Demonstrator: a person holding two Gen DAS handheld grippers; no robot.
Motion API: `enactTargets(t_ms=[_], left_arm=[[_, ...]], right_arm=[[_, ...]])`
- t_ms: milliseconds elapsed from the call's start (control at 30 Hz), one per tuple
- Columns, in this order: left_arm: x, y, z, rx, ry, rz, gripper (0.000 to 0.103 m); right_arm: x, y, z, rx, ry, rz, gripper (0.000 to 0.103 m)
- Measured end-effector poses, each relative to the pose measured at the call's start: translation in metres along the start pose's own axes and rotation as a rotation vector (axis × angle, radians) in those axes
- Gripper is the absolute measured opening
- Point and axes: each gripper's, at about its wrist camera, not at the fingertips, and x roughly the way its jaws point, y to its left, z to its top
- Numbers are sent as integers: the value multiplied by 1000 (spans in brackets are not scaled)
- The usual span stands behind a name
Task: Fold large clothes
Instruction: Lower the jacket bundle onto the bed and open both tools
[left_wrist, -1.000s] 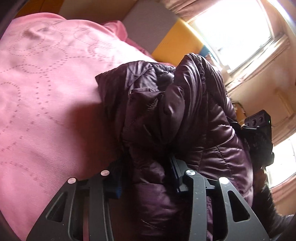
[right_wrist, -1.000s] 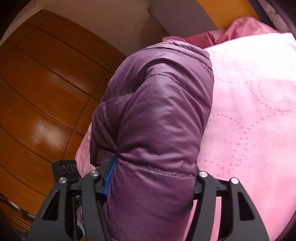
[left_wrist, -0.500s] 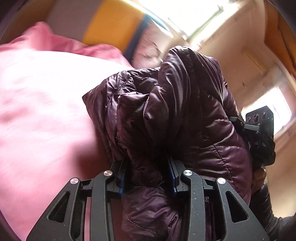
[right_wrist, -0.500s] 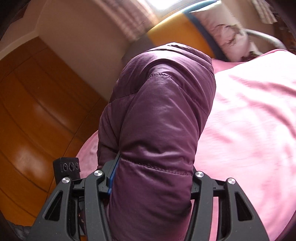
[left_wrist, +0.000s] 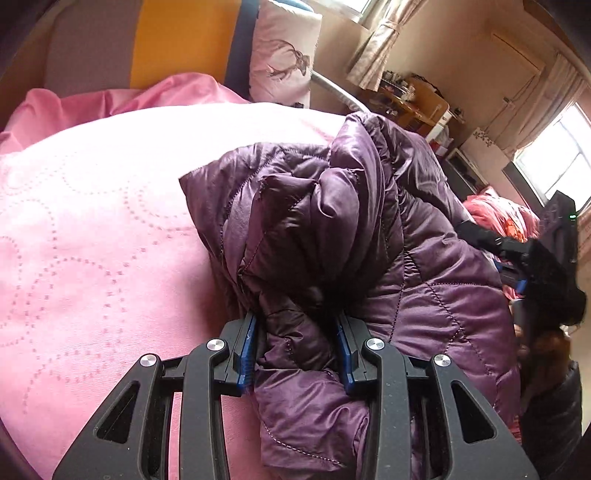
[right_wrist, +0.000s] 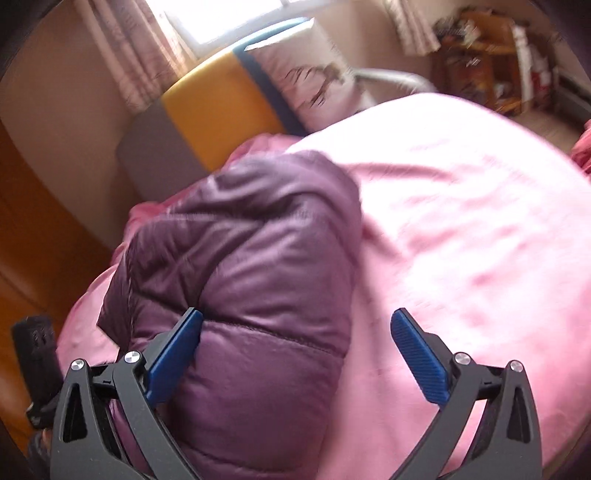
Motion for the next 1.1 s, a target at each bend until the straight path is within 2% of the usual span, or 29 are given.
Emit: enactTargets(t_ms=[100,200,333,400,533,600,700,867,1100], left_arm=[[-7,-1,2,-6,-42,30,35],[-8,-7,10,-7,-76,56,35],[-9,-4,2,13,-72,96,38],[-1,1,1,8,-69,106,44],[14,16,-8,-19,-62,103,55],[20,20,-11,-27,-64,113,56],[15,21,-12,-53,-68,112,56],[-15,5,-20,-7,-133,167,60],[-45,-8,-26,22,-205,204,70]], right_arm=[[-18,37,3,-46,-51,5,101],[-14,68,-6,-140,-56,-11,100],[33,110,-7,-241,11,-96,94],[54,117,-8,-278,32,-137,94],[96,111,-17,-293,72,-157,94],[104,110,-17,-301,84,-177,95],[95,110,-23,-307,76,-180,95],[54,110,-24,-273,5,-171,98],[8,111,-45,-236,-54,-180,100]])
